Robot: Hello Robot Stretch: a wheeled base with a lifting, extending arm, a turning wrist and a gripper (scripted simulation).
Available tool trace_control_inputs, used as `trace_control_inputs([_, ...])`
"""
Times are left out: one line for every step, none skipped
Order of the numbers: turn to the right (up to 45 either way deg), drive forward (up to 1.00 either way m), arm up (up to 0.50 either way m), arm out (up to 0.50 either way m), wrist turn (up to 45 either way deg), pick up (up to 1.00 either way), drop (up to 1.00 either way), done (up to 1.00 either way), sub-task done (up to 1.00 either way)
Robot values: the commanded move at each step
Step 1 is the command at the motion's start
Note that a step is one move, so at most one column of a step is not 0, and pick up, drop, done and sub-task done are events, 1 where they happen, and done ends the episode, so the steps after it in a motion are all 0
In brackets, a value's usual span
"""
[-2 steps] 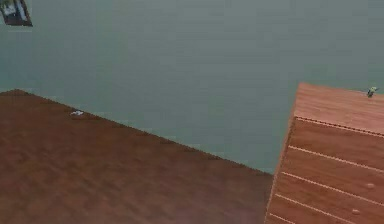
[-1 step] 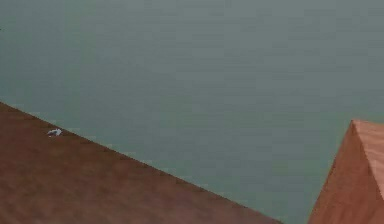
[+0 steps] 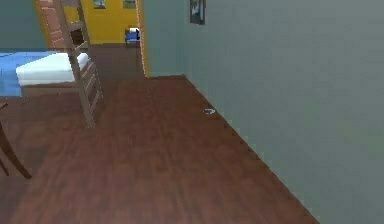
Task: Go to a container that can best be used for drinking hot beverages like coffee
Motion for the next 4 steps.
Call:
trace_control_inputs([-15.0,0.00,0.00,0.00,0.0,0.00,0.00,0.00,0.00])
trace_control_inputs([0.0,1.00,0.00,0.00,0.0,0.00,0.00,0.00,0.00])
trace_control_inputs([0.0,1.00,0.00,0.00,0.0,0.00,0.00,0.00,0.00])
trace_control_inputs([-3.0,0.00,0.00,0.00,0.0,0.00,0.00,0.00,0.00])
